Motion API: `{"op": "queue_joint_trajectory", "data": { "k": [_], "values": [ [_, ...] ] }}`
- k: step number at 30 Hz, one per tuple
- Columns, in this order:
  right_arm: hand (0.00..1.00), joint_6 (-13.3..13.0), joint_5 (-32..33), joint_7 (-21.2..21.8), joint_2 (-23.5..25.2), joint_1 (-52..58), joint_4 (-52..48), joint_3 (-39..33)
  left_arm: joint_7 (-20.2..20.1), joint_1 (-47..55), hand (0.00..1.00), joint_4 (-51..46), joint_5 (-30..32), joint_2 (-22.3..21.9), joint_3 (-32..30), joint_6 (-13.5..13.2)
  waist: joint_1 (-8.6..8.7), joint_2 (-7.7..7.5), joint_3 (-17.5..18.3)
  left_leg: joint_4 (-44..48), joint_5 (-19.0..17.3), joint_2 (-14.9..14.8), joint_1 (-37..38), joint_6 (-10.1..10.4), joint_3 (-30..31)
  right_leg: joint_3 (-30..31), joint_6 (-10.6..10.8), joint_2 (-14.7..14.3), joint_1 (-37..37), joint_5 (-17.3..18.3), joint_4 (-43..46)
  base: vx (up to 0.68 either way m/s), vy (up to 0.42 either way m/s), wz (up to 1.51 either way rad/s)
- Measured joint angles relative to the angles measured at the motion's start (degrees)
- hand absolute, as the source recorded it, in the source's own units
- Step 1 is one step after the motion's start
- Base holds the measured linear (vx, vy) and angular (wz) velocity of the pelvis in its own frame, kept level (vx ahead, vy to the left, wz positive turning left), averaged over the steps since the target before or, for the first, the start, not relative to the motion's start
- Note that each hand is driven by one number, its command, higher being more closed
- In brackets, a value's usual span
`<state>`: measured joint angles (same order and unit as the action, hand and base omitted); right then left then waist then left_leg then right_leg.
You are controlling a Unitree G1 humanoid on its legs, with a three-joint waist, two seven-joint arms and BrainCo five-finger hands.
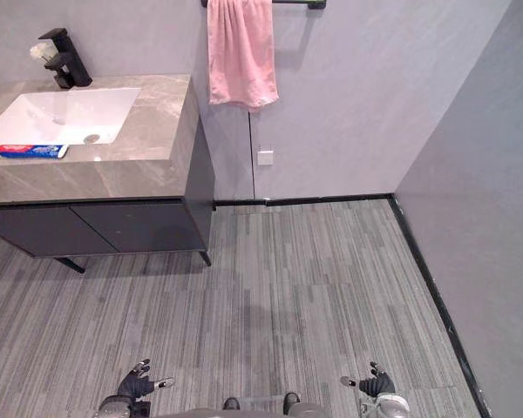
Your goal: Organize washtable
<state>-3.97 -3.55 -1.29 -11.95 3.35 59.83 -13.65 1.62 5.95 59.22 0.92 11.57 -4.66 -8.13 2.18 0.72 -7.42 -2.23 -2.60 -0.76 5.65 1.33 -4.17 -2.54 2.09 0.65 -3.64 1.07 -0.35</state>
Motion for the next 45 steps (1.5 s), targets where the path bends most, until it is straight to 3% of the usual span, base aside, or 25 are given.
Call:
{"op": "queue_joint_trajectory", "data": {
  "k": [23, 37, 40, 41, 43, 45],
  "values": [
    [0.00, 0.03, 0.71, -0.53, 0.44, -0.36, -0.11, -1.40, 1.15, -0.92, 0.00, -0.08, 0.03, -0.20, 0.00, 0.02, 0.00, 0.28, 0.17, 0.72, -0.44, -0.12, 0.83, 0.60, -0.78, -0.24, 0.05, 0.04, -1.07, 0.03, -0.24, 0.02, -0.010, -0.01],
    [0.00, 0.22, 2.02, -1.23, 0.45, 0.29, -0.63, -1.74, 1.19, -0.66, 0.00, -0.14, 0.04, -0.58, 0.17, 0.03, -0.08, 0.87, 0.87, 2.78, -2.91, -0.74, -3.67, -0.61, -4.19, 3.17, 0.54, -0.69, 3.74, 0.38, -0.60, -0.04, -0.018, -0.14],
    [0.00, 0.26, 2.51, -1.30, 0.49, -0.53, -0.65, -2.27, 1.21, -1.05, 0.00, -0.54, 0.03, -0.66, 0.47, 0.03, -0.51, 0.70, 0.71, 7.85, -6.41, -1.21, -5.86, -1.10, -5.64, 4.78, 0.95, -0.78, 6.60, 3.03, 4.41, 0.11, 0.039, -0.29],
    [0.00, 0.26, 2.53, -1.33, 0.51, -0.87, -0.71, -2.30, 1.21, -1.27, 0.00, -0.77, 0.02, -0.66, 0.82, 0.03, -0.54, 0.60, 0.52, 10.11, -8.24, -1.20, -6.21, -1.45, -6.14, 5.18, 1.34, -0.61, 8.24, 5.38, 8.87, 0.15, 0.052, -0.25],
    [0.00, 0.27, 2.59, -1.32, 0.66, -1.27, -0.73, -2.29, 1.25, -1.76, 0.00, -0.83, 0.02, -0.56, 1.92, 0.03, -0.71, 0.72, 0.20, 12.43, -10.28, -1.21, -5.97, -1.77, -7.06, 5.27, 3.19, -0.34, 11.03, 7.95, 16.63, 0.17, 0.095, -0.23],
    [0.00, 0.27, 2.61, -1.31, 2.07, -1.94, -1.15, -2.21, 1.28, -3.36, 0.00, -1.71, 0.00, 0.18, 2.98, -0.01, -0.65, 0.42, -1.71, 12.30, -10.78, -0.80, -2.91, -2.29, -7.43, 3.54, 4.29, 0.56, 16.06, 8.42, 32.30, 0.17, 0.100, -0.01]
  ]
}}
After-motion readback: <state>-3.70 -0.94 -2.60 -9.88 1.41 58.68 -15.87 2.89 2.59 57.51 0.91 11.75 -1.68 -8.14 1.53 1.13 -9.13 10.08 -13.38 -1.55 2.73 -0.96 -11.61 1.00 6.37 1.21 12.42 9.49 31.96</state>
